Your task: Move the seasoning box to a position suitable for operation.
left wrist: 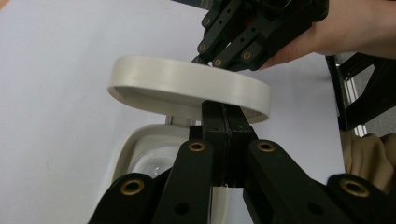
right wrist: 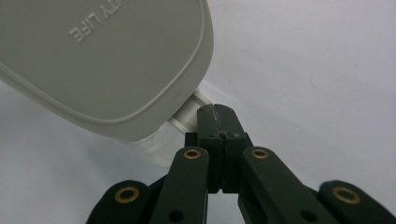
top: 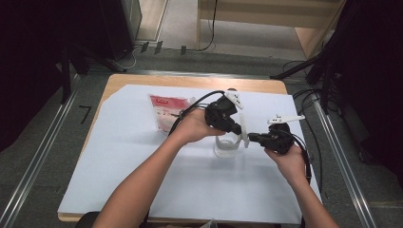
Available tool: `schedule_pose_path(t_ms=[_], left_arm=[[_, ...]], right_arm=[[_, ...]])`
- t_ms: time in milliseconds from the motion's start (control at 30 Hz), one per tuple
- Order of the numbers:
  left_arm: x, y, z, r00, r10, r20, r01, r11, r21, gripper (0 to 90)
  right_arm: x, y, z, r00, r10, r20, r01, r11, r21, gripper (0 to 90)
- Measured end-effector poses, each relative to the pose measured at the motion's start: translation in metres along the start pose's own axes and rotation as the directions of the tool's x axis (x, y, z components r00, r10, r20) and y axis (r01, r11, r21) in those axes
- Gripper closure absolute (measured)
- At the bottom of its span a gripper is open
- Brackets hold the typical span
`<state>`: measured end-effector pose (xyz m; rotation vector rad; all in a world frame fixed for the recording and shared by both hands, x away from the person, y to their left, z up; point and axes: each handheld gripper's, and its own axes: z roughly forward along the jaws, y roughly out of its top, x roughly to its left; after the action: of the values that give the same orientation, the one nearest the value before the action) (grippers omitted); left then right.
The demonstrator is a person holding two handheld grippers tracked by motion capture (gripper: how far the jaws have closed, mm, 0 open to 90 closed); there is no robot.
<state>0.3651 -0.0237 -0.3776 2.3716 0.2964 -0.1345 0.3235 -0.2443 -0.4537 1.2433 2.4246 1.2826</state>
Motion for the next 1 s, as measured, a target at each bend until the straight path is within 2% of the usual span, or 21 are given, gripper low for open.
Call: schedule_pose_path(t_ms=[267, 433, 567, 700, 800, 867, 900, 1000], left_arm=[[-0.002, 0.008, 0.01, 1.0, 0.007, 0.003, -0.007, 1.0, 0.002, 90.0], [-0.001, 0.004, 0.006, 0.9997, -0.011, 0.022, 0.011, 0.9999, 0.003, 87.7], [-0.002, -0.001, -0.005, 0.9997, -0.011, 0.023, 0.012, 0.9998, -0.017, 79.8], [-0.005, -0.009, -0.016, 0.9999, -0.016, 0.006, 0.016, 0.9995, -0.027, 66.2], [-0.006, -0.019, -0.025, 0.9989, -0.046, -0.011, 0.046, 0.998, -0.044, 59.0], [-0.007, -0.025, -0.029, 0.9986, -0.051, -0.013, 0.051, 0.9979, -0.04, 57.6], [-0.008, -0.028, -0.031, 0.9984, -0.047, -0.03, 0.046, 0.9982, -0.038, 57.0], [-0.01, -0.038, -0.037, 0.9978, -0.059, -0.03, 0.058, 0.9974, -0.043, 54.0]], right_arm=[[0.0, -0.001, 0.0, 1.0, 0.004, -0.001, -0.004, 1.0, -0.002, 90.0], [0.0, -0.002, 0.0, 1.0, 0.005, -0.004, -0.005, 1.0, -0.002, 90.0], [-0.002, -0.002, -0.001, 1.0, 0.0, -0.008, 0.0, 1.0, 0.002, 90.0], [-0.003, -0.003, -0.006, 1.0, 0.001, -0.004, -0.001, 1.0, -0.007, 87.0], [-0.006, -0.004, -0.009, 0.9999, 0.011, -0.005, -0.011, 1.0, -0.014, 86.0], [-0.007, -0.006, -0.011, 0.9999, 0.015, 0.001, -0.015, 1.0, -0.017, 85.8], [-0.007, -0.006, -0.011, 0.9998, 0.019, 0.001, -0.019, 1.0, -0.017, 85.7], [-0.006, -0.008, -0.013, 0.9999, 0.014, -0.005, -0.014, 1.0, -0.027, 82.9]])
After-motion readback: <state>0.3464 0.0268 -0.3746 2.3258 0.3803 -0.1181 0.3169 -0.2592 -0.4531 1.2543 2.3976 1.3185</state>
